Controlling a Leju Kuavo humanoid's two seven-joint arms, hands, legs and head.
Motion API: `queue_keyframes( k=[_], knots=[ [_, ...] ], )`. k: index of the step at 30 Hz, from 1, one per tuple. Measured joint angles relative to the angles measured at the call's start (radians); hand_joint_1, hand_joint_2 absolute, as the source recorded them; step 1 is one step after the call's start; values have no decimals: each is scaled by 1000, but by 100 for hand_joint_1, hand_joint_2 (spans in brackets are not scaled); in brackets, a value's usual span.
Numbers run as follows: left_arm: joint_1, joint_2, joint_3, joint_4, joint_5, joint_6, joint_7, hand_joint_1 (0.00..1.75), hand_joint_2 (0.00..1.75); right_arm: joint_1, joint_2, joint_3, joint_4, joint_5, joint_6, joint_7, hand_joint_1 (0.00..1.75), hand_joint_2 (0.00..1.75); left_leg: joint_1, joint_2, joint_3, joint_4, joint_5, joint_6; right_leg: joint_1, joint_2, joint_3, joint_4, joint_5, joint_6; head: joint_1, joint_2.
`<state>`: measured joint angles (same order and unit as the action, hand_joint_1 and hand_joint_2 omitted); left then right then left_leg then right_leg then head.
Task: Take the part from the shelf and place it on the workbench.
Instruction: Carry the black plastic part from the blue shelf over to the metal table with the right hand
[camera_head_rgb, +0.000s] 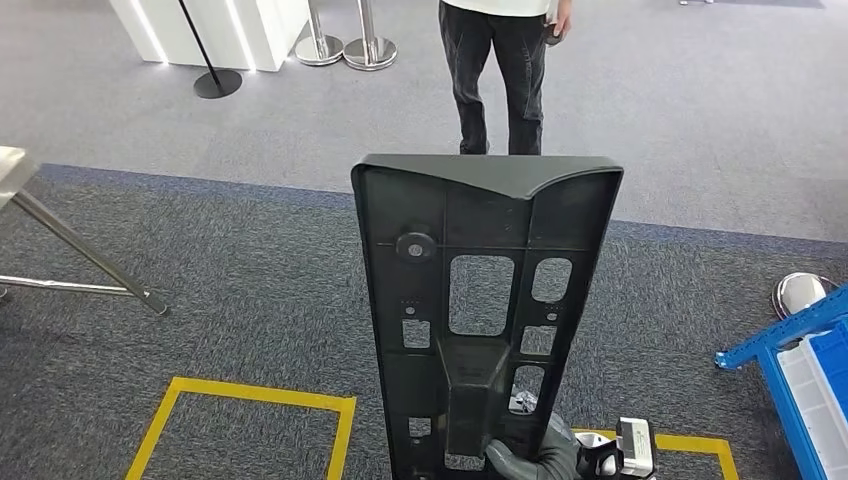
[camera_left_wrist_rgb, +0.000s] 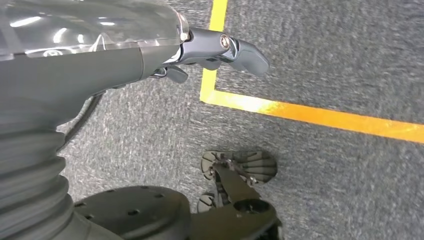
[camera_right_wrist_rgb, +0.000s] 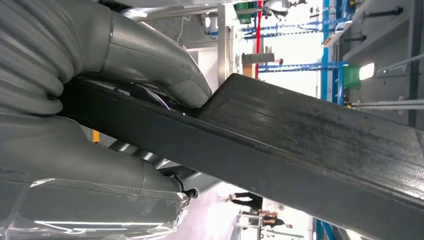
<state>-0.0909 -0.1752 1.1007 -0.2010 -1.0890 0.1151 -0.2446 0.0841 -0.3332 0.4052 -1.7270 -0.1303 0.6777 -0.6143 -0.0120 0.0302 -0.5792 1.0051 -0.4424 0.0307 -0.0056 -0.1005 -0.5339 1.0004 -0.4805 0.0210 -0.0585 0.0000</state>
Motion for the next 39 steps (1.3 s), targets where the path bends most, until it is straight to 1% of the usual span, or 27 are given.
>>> queue_keyframes(
  k=[2, 4, 5, 6, 7, 8, 9, 11, 13, 15, 16, 17, 19, 21, 22, 23, 24, 26, 28, 30, 31, 33, 35, 36, 37, 38, 39],
  knots=[
    [1, 0, 0, 0, 0, 0, -6, 0, 175, -2, 2, 1, 1, -3, -1, -4, 175, 175, 4, -20, 5, -9, 7, 10, -5, 33, -13, 40, -30, 10, 0, 0],
    [-2, 0, 0, 0, -1, 1, -13, 0, 175, 0, 5, 1, 2, -6, -4, -10, 175, 175, 6, -40, 6, -11, 11, 16, -8, 80, -72, 164, -96, 15, 0, 0],
    [-2, 0, 0, 0, -2, 1, -14, 0, 175, 2, 5, 1, 4, -7, -5, -12, 175, 175, 5, -51, 5, -10, 11, 18, -8, 89, -108, 235, -124, 16, 0, 0],
    [-2, 0, 0, 0, -2, 2, -15, 0, 175, 2, 5, 1, 6, -8, -6, -13, 175, 175, 5, -63, 4, -9, 11, 18, -8, 93, -137, 286, -136, 17, 0, 0],
    [-1, 1, 0, 0, -2, 2, -15, 0, 175, 3, 5, 1, 7, -9, -6, -14, 175, 175, 4, -76, 4, -8, 10, 18, -8, 94, -146, 297, -126, 16, 0, 0],
    [0, 1, 1, 0, -2, 2, -15, 0, 175, 3, 5, 1, 9, -10, -7, -14, 175, 175, 4, -89, 6, -7, 10, 17, -8, 97, -135, 265, -96, 14, 0, 0],
    [0, 1, 1, 0, -2, 2, -15, 0, 175, 2, 5, 1, 9, -11, -7, -14, 175, 175, 4, -102, 7, -5, 9, 16, -9, 108, -107, 199, -53, 11, 0, 0],
    [-1, 0, 1, 0, -2, 2, -15, 0, 175, 2, 6, 1, 10, -11, -8, -14, 175, 175, 3, -126, 6, 1, 7, 11, -10, 150, -48, 63, 6, 6, 0, 0],
    [-1, -1, 1, 0, -2, 2, -15, 0, 175, 1, 6, 1, 10, -12, -9, -15, 175, 175, 4, -146, 0, 4, 6, 0, -8, 170, -27, 11, 16, 1, 0, 0],
    [2, 0, 1, 0, -2, 2, -15, 0, 175, -1, 6, 1, 10, -12, -10, -15, 175, 175, 7, -161, -6, 4, 7, -12, -8, 149, -25, 4, 19, -8, 0, 0],
    [3, 0, 1, 0, -2, 3, -15, 0, 175, -2, 6, 1, 10, -12, -10, -15, 175, 175, 6, -152, -10, 12, 0, -17, -10, 138, -22, -1, 20, -14, 0, 0],
    [3, 0, 1, 0, -2, 3, -15, 0, 175, -3, 6, 1, 10, -13, -10, -15, 175, 175, 5, -131, -22, 36, -17, -21, -12, 125, -20, -6, 22, -20, 0, 0],
    [1, 1, 1, 0, -2, 3, -16, 0, 175, -2, 4, 1, 10, -13, -11, -16, 175, 175, 5, -73, -73, 144, -78, -30, -10, 98, -16, -10, 22, -29, 0, 0],
    [0, 1, 1, 0, -2, 3, -15, 0, 175, -1, 2, 1, 10, -13, -11, -16, 175, 175, 11, -47, -133, 266, -127, -38, -7, 69, -16, -9, 19, -31, 0, 0],
    [1, 0, 1, 0, -2, 3, -15, 0, 175, -1, 2, 1, 10, -13, -11, -16, 175, 175, 14, -43, -142, 285, -125, -41, -6, 55, -15, -9, 17, -30, 0, 0],
    [2, 1, 1, 0, -2, 3, -14, 0, 175, -2, 2, 1, 11, -13, -11, -16, 175, 175, 15, -38, -131, 265, -105, -43, -6, 42, -14, -8, 15, -29, 0, 0],
    [3, 1, 1, 0, -2, 4, -12, 0, 175, -3, 2, 1, 12, -13, -10, -16, 175, 175, 16, -29, -100, 206, -72, -42, -6, 30, -11, -7, 12, -26, 0, 0],
    [2, 1, 1, 0, -2, 4, -10, 0, 175, -4, 2, 1, 13, -13, -10, -17, 175, 175, 12, 13, -27, 64, -21, -34, -4, 8, -4, -4, 5, -19, 0, 0],
    [0, 1, 1, 0, -2, 5, -8, 0, 175, -8, 2, 2, 14, -14, -8, -18, 175, 175, 6, 33, 2, 5, -10, -21, 0, -9, 1, -3, 0, -9, 0, 0],
    [1, 2, 1, 0, -1, 5, -7, 0, 175, -15, 2, 2, 18, -16, -5, -20, 175, 175, 4, 13, 1, 3, -8, -11, 1, -25, 7, -5, -3, 2, 0, 0],
    [3, 2, 1, 0, -1, 6, -7, 0, 175, -20, 2, 3, 20, -17, -4, -22, 175, 175, 5, 1, 4, -1, -6, -6, -1, -22, 10, -3, -7, 8, 0, 0],
    [2, 2, 1, 0, -1, 6, -9, 0, 175, -26, 5, 3, 23, -19, -3, -26, 175, 175, 11, -21, 10, -9, 0, 4, -6, 21, -7, 47, -43, 17, 0, 0],
    [-1, 2, 1, 0, -1, 6, -9, 0, 175, -27, 8, 4, 29, -20, -1, -29, 175, 175, 11, -44, 9, -10, 3, 10, -8, 72, -67, 168, -103, 20, 0, 0],
    [-2, 2, 1, 0, -1, 6, -9, 0, 175, -27, 8, 4, 33, -20, 0, -30, 175, 175, 10, -57, 8, -9, 3, 12, -9, 83, -99, 227, -122, 20, 0, 0],
    [-2, 2, 2, 0, -1, 6, -9, 0, 175, -27, 9, 4, 37, -20, 1, -30, 175, 175, 9, -71, 8, -7, 3, 12, -9, 88, -119, 259, -123, 19, 0, 0],
    [-2, 3, 2, 0, -1, 6, -9, 0, 175, -28, 9, 5, 42, -20, 2, -30, 175, 175, 8, -86, 8, -5, 3, 11, -9, 90, -123, 256, -105, 18, 0, 0],
    [-2, 3, 3, 0, 0, 6, -9, 0, 175, -31, 9, 5, 46, -20, 2, -30, 175, 175, 8, -100, 8, -2, 2, 9, -9, 95, -109, 216, -70, 16, 0, 0]
  ],
)
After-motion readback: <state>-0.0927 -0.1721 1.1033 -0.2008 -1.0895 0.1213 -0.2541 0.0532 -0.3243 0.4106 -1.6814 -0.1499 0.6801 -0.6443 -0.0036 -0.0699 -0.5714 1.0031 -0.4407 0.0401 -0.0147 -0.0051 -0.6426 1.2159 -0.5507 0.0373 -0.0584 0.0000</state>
